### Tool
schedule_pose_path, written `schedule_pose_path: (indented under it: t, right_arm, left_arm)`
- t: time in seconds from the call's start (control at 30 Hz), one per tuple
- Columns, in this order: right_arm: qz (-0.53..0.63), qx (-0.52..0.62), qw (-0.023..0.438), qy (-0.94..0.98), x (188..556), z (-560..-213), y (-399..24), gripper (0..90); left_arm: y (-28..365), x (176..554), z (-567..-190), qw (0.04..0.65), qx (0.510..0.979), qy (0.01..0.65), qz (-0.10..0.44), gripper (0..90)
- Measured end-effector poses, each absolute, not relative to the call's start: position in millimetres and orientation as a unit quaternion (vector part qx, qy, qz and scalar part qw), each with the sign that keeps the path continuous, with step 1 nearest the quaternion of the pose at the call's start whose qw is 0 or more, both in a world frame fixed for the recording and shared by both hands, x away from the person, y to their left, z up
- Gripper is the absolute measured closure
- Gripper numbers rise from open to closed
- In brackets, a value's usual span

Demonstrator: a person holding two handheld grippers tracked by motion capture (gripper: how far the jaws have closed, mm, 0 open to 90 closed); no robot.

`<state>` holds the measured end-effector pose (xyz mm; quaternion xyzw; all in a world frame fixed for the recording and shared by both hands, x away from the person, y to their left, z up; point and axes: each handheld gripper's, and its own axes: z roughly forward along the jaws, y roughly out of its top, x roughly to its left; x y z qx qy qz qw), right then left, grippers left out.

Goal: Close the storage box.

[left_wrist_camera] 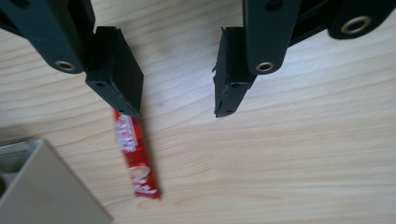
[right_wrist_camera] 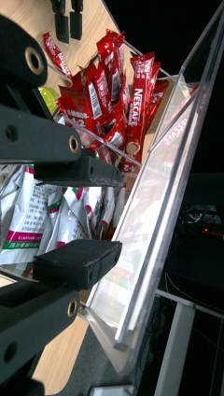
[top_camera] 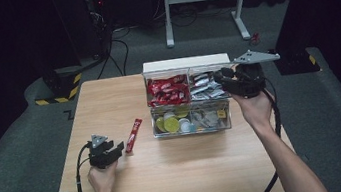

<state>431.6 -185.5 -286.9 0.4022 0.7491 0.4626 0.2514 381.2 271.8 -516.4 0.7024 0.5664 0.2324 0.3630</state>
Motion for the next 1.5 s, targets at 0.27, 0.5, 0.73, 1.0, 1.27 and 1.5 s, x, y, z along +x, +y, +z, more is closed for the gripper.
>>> schedule_pose_path:
  t: [0.27, 0.5, 0.73, 1.0, 1.27, 1.5]
  right_arm:
    - [0.468, 0.407, 0.251, 0.744, 430, -287, -192, 61.8]
    - [0.464, 0.411, 0.252, 0.743, 430, -288, -195, 61.6]
    - [0.459, 0.42, 0.26, 0.738, 428, -289, -203, 61.6]
    - [0.457, 0.448, 0.269, 0.72, 427, -288, -222, 61.5]
    - [0.443, 0.469, 0.279, 0.712, 434, -285, -233, 62.1]
    - [0.446, 0.487, 0.286, 0.694, 446, -274, -239, 62.2]
  left_arm:
    - [290, 372, -525, 0.331, 0.697, 0.585, 0.249, 50.4]
    - [295, 369, -528, 0.328, 0.69, 0.588, 0.264, 47.8]
    - [292, 370, -528, 0.319, 0.693, 0.588, 0.269, 43.7]
    - [292, 370, -528, 0.319, 0.694, 0.587, 0.269, 42.7]
    - [292, 370, -528, 0.318, 0.694, 0.587, 0.268, 41.1]
    - [292, 369, -528, 0.32, 0.694, 0.588, 0.266, 41.0]
